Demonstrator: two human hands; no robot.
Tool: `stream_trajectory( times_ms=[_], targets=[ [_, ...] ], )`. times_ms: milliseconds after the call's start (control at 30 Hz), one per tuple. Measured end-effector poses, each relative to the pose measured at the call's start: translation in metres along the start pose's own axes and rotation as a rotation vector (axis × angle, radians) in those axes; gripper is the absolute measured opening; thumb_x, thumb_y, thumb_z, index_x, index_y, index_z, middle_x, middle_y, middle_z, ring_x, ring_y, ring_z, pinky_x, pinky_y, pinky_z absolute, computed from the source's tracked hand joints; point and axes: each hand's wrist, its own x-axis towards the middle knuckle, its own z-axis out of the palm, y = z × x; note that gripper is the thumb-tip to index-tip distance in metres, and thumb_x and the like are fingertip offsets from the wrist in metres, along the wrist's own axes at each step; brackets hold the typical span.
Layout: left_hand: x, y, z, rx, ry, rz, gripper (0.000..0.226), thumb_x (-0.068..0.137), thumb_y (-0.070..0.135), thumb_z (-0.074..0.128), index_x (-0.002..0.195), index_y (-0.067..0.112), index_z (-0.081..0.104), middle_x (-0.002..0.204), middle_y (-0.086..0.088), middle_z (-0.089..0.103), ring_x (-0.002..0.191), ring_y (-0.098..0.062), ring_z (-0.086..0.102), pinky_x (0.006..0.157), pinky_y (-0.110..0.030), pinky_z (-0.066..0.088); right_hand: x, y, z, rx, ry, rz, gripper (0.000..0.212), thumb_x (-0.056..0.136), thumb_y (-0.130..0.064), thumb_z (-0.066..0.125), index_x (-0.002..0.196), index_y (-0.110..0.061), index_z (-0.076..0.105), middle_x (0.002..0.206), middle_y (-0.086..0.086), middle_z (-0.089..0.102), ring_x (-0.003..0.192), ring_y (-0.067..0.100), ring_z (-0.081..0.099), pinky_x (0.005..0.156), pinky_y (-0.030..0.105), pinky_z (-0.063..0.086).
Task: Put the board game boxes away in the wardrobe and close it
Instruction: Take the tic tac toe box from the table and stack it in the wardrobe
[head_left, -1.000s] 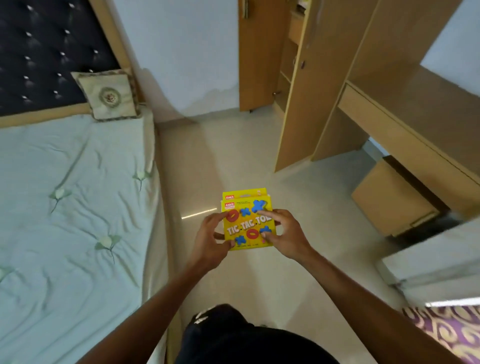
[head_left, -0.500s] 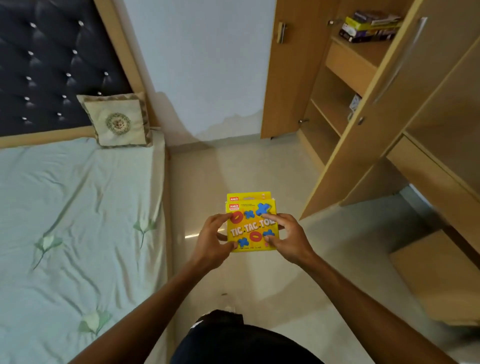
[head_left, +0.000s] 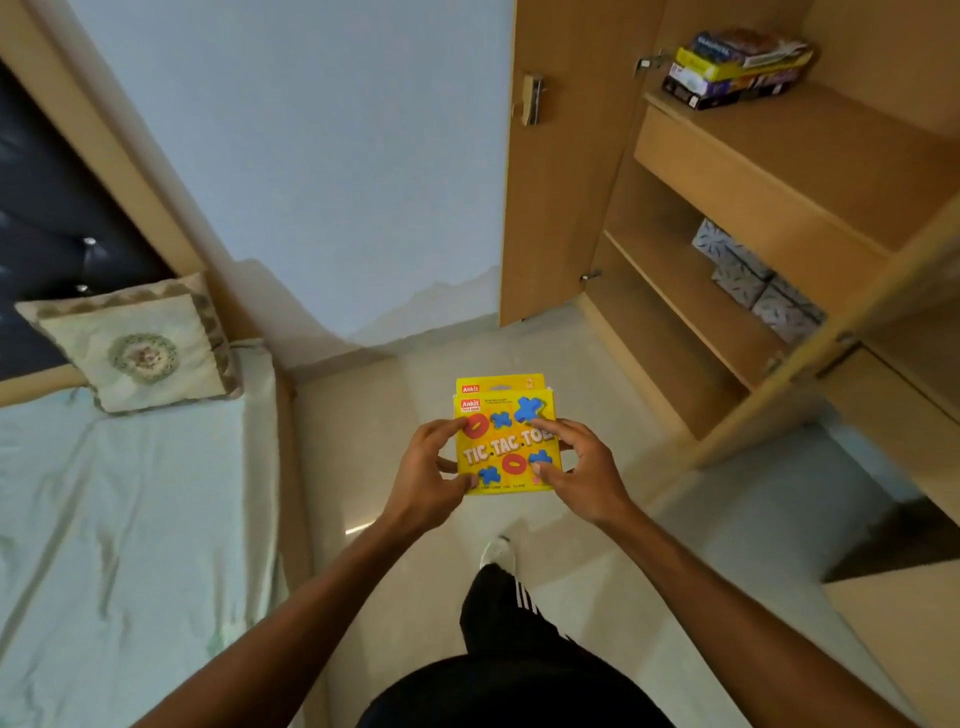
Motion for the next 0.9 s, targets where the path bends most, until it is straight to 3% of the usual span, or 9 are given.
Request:
stream_trajectory(
  times_ms=[67, 200, 433, 600, 733, 833, 900],
  targets=[
    [0.062, 0.001, -0.004, 0.008, 0.003, -0.011, 0.075, 0.069, -0.004, 0.081, 0.136, 0.018, 0.054, 0.13, 0.002, 0.045, 0.104, -0.022, 0.061, 0.068, -0.011, 0.053, 0.061, 0.006, -0.004, 0.01, 0.012, -0.012, 0.06, 0.072, -0.002, 0.078, 0.123, -0.03, 0.062, 0.122, -0.002, 0.056, 0.101, 0.002, 0.058, 0.089, 0.021, 0.051],
    [0.164, 0.014, -0.014, 0.011, 0.003, -0.004, 0.074, 0.07, -0.005, 0.079, 0.136, 0.018, 0.054, 0.131, 0.0, 0.045, 0.103, -0.023, 0.063, 0.068, -0.013, 0.054, 0.162, 0.005, -0.016, 0.013, 0.026, -0.016, 0.059, 0.072, -0.002, 0.078, 0.124, -0.023, 0.063, 0.123, 0.001, 0.057, 0.102, 0.006, 0.06, 0.086, 0.008, 0.046],
    [0.331, 0.048, -0.008, 0.008, -0.081, 0.02, 0.074, 0.073, -0.001, 0.079, 0.137, 0.023, 0.051, 0.13, 0.005, 0.043, 0.097, -0.022, 0.063, 0.062, -0.013, 0.054, 0.304, 0.009, -0.061, 0.041, 0.141, 0.018, 0.054, 0.069, -0.009, 0.073, 0.122, -0.02, 0.065, 0.122, 0.0, 0.059, 0.101, -0.004, 0.058, 0.086, 0.006, 0.044],
    [0.46, 0.073, 0.021, 0.007, -0.194, 0.113, 0.073, 0.072, -0.001, 0.08, 0.135, 0.023, 0.052, 0.129, 0.004, 0.045, 0.1, -0.019, 0.062, 0.067, -0.015, 0.055, 0.398, 0.033, -0.107, 0.024, 0.276, 0.048, 0.054, 0.072, -0.001, 0.077, 0.122, -0.02, 0.065, 0.121, 0.0, 0.059, 0.107, 0.005, 0.059, 0.087, 0.008, 0.045],
    [0.564, 0.106, 0.05, -0.003, -0.324, 0.16, 0.07, 0.074, -0.003, 0.077, 0.135, 0.022, 0.053, 0.132, 0.005, 0.045, 0.089, -0.016, 0.063, 0.063, -0.014, 0.053, 0.467, 0.047, -0.149, 0.007, 0.428, 0.101, 0.055, 0.073, -0.003, 0.078, 0.122, -0.022, 0.064, 0.124, 0.002, 0.053, 0.111, 0.013, 0.058, 0.09, 0.017, 0.049],
    [0.626, 0.132, 0.071, -0.015, -0.409, 0.202, 0.071, 0.074, -0.006, 0.075, 0.136, 0.022, 0.052, 0.132, 0.007, 0.043, 0.098, -0.022, 0.063, 0.065, -0.016, 0.055, 0.504, 0.052, -0.18, -0.007, 0.528, 0.109, 0.052, 0.074, -0.004, 0.077, 0.121, -0.023, 0.064, 0.125, 0.003, 0.051, 0.112, 0.011, 0.057, 0.087, 0.006, 0.045],
    [0.673, 0.159, 0.09, -0.025, -0.457, 0.277, 0.07, 0.072, -0.01, 0.075, 0.134, 0.017, 0.053, 0.126, 0.009, 0.043, 0.102, -0.018, 0.059, 0.068, -0.013, 0.053, 0.534, 0.056, -0.209, -0.031, 0.613, 0.086, 0.051, 0.074, -0.011, 0.076, 0.121, -0.024, 0.064, 0.127, 0.001, 0.049, 0.117, 0.014, 0.055, 0.092, 0.011, 0.046]
  ],
)
